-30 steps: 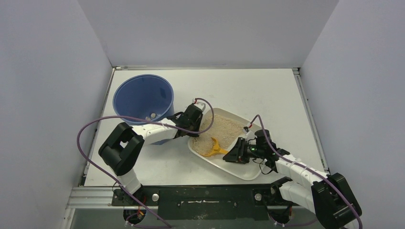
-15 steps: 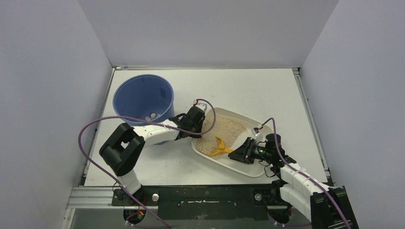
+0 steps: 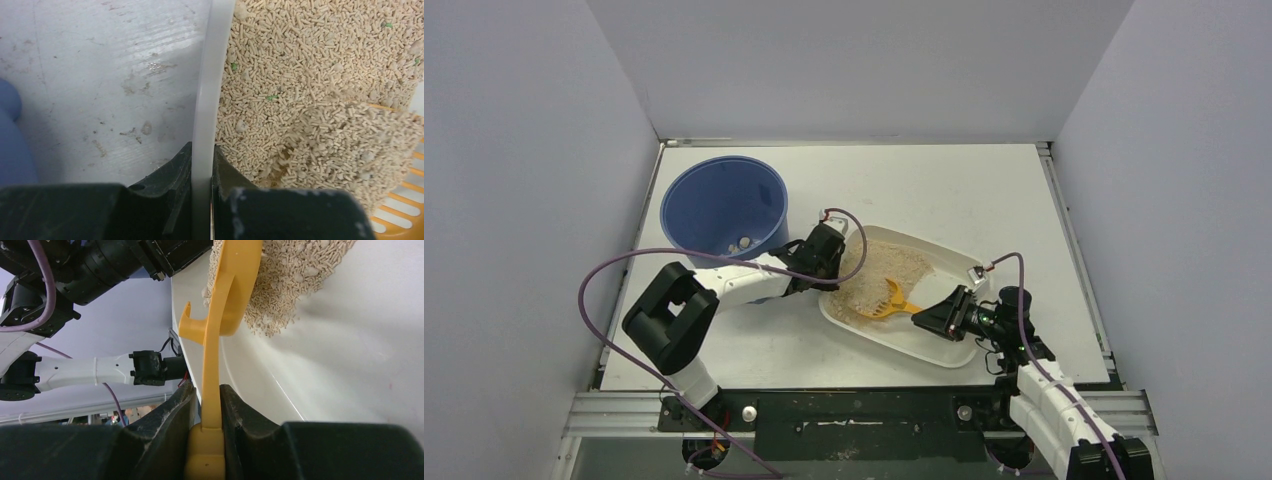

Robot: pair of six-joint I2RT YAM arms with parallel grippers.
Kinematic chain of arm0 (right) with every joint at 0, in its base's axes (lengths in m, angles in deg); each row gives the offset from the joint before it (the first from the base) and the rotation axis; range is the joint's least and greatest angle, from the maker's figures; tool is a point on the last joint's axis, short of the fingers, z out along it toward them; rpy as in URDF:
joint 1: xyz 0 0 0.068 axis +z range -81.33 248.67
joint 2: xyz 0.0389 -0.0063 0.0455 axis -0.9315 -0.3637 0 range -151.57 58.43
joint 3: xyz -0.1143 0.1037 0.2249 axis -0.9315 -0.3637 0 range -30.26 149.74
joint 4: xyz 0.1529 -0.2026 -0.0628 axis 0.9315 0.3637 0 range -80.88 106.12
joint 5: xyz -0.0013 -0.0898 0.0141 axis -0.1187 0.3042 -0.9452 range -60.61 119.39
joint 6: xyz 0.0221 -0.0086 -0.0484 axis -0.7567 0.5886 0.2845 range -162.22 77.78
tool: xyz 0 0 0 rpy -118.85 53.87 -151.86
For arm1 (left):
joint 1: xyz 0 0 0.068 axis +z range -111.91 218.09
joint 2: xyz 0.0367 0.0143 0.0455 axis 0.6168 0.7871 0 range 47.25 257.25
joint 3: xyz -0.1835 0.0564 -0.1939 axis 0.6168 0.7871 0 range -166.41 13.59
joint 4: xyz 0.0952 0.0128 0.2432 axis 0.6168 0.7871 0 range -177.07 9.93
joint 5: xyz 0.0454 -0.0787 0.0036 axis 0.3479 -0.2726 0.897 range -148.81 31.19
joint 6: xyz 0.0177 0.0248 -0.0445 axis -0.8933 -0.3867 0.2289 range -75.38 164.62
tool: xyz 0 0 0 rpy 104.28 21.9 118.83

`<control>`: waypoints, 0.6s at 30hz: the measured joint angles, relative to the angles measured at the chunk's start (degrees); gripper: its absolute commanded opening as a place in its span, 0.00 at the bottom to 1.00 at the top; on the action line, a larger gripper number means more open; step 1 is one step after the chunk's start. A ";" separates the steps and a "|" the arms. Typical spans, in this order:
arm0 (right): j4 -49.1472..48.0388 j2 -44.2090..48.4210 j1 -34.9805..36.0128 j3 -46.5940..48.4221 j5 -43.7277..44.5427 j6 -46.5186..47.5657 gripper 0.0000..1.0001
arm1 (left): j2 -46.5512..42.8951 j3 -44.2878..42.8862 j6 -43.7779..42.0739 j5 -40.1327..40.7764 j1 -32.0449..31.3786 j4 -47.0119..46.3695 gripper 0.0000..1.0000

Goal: Clean the litter box

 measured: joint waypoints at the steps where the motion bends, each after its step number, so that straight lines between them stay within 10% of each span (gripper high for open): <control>1: 0.02 0.31 -0.17 -0.02 -0.17 0.00 0.00 | -0.35 0.31 0.07 0.00 0.33 0.11 0.00; 18: -17.09 7.26 -2.93 -5.29 1.84 -8.48 0.00 | -1.49 1.14 0.20 -0.90 3.50 1.03 0.00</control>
